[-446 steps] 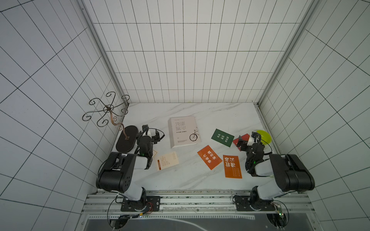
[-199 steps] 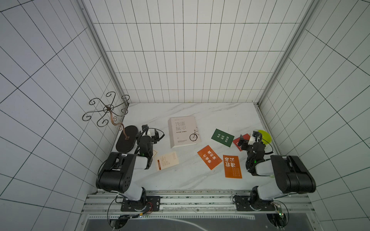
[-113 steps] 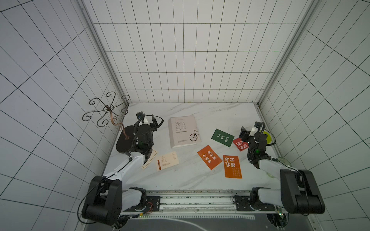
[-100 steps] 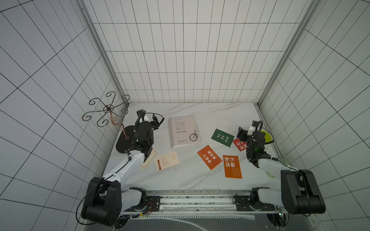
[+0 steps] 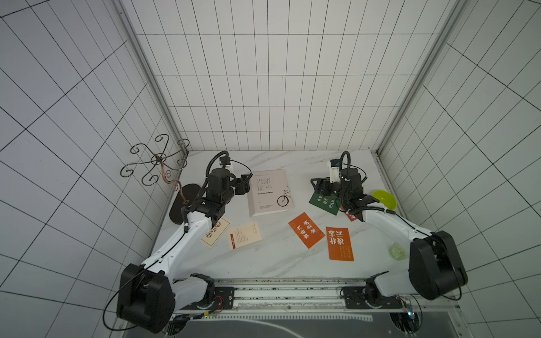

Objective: Place the photos into the photo albums
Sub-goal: Open the photo album at the center of the board.

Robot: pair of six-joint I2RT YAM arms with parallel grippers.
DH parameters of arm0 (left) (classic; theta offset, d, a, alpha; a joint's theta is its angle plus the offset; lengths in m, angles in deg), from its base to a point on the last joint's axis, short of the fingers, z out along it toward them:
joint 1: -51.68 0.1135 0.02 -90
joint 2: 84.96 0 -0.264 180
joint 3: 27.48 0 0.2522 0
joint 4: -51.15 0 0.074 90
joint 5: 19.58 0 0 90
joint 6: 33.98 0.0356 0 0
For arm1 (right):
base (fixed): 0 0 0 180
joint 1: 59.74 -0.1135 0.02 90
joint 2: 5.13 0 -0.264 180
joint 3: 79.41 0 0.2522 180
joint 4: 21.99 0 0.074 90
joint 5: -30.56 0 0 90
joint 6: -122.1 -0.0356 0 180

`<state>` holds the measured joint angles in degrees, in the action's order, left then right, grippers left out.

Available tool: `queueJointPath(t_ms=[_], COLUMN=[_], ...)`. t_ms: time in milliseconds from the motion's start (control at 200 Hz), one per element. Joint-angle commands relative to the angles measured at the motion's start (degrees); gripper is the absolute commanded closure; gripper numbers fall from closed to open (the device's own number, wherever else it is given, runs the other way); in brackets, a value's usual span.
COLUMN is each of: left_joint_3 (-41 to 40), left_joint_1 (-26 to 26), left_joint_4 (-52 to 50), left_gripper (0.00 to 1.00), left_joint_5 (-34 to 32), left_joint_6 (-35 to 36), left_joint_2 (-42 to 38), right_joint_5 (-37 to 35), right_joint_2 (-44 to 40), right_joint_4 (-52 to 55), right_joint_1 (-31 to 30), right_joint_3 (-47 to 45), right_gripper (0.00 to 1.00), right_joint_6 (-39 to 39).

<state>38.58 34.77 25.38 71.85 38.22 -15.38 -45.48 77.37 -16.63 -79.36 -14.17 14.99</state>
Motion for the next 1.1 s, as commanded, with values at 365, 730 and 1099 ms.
queueJointPath(t_ms=[365, 730, 1099], left_joint_3=[4.46, 9.03, 9.64], left_joint_1=[-0.41, 1.81, 4.60], left_joint_4=[-8.39, -11.81, -9.13], left_gripper=[0.24, 0.25, 0.25], left_joint_5=[18.13, 22.29, 21.69], left_joint_6=[-1.51, -3.88, -6.76], left_joint_2=[8.13, 18.46, 24.99], right_joint_5=[7.38, 7.45, 9.42], right_joint_2=[8.07, 13.38, 18.80], right_joint_4=[17.21, 23.50, 23.16], right_joint_1=[-2.14, -2.10, -2.00], right_joint_3=[16.94, 25.50, 28.94], right_gripper=[0.33, 0.28, 0.36], right_joint_6=[-6.48, -6.79, -7.92])
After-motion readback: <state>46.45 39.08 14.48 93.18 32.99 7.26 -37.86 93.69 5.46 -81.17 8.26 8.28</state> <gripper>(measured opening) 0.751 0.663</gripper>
